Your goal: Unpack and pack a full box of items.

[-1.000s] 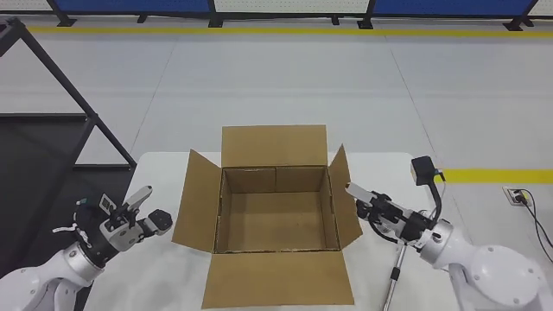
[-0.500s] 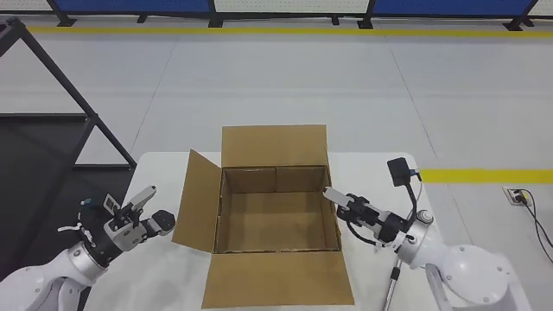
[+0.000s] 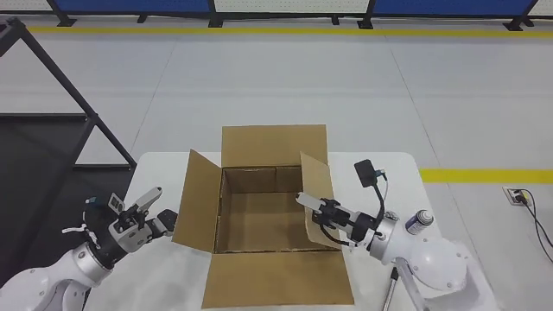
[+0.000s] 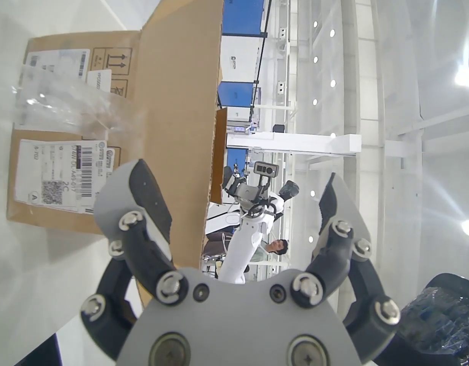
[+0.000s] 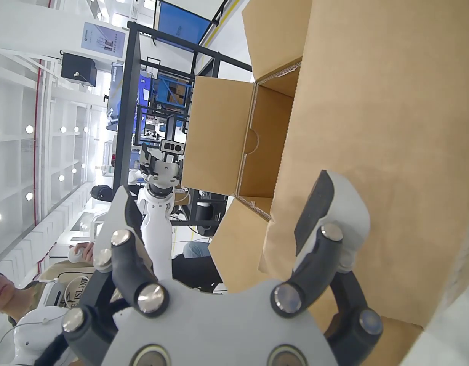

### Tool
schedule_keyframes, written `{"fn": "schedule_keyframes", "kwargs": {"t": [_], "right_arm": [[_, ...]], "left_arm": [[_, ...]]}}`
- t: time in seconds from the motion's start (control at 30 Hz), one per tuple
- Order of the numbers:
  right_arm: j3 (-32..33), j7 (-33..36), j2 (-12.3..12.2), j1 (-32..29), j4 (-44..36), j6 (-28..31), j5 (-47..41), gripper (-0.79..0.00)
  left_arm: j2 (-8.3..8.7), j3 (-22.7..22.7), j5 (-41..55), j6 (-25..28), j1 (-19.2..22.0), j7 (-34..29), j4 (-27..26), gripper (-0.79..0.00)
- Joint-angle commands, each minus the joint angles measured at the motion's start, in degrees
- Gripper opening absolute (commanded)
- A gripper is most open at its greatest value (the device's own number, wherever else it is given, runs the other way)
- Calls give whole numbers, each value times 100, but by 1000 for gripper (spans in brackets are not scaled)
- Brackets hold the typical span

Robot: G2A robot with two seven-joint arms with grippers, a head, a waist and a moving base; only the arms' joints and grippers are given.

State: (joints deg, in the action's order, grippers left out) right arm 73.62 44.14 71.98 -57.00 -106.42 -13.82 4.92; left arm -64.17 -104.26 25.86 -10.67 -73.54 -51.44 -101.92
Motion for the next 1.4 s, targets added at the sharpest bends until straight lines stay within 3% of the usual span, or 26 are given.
{"fn": "schedule_keyframes", "kwargs": {"t": [0.0, 0.5, 1.1, 1.37], "right_arm": [[-128, -60, 16, 124, 128, 13, -17, 0], [-670, -568, 84, 405, 582, -122, 254, 0], [-608, -375, 26, 232, 590, 129, 312, 0], [-278, -188, -26, 37, 499, 448, -131, 0]], "left_arm": [[8, 77, -15, 9, 9, 26, -31, 0], [62, 883, -175, -204, 386, -61, -152, 0], [90, 2039, -929, -570, 973, 100, -97, 0], [87, 2380, -1065, -711, 1260, 178, 152, 0]]}}
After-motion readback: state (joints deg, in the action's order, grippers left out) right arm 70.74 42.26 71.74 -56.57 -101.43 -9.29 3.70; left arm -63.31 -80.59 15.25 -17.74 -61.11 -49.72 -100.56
